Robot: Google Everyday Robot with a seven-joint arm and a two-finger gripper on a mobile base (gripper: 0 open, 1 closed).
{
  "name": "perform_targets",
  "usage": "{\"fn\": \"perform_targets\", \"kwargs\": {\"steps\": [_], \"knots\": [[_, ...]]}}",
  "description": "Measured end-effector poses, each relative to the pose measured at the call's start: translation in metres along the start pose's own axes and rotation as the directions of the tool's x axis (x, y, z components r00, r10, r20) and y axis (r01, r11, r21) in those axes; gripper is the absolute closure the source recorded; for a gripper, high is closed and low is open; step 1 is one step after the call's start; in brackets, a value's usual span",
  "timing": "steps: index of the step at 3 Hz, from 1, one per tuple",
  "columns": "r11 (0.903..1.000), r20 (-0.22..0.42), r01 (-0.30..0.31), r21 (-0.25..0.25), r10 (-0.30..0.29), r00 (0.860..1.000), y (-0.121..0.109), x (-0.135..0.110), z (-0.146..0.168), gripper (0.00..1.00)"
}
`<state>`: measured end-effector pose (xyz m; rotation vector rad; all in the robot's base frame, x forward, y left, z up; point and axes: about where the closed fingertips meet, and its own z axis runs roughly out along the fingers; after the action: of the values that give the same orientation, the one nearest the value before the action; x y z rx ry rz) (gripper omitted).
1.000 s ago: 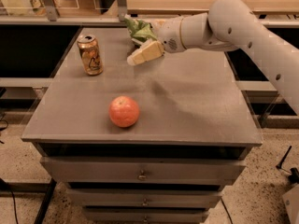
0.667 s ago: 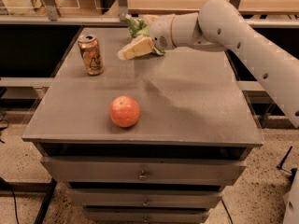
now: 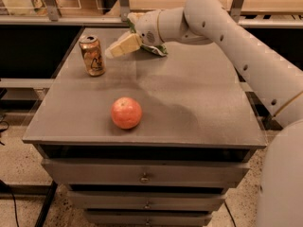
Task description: Move orange can near apple
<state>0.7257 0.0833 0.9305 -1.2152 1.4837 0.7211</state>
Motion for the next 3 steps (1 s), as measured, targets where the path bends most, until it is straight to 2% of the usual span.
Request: {"fn": "perform_targets", "kwargs": {"steps": [2, 3], "knots": [[0.9909, -0.009, -0.021, -0.133, 0.020, 1.000, 0.028, 0.002, 0.042, 0.00], [0.9855, -0.009, -0.020, -0.169, 0.018, 1.000, 0.038, 0.002, 0.058, 0.00]]}}
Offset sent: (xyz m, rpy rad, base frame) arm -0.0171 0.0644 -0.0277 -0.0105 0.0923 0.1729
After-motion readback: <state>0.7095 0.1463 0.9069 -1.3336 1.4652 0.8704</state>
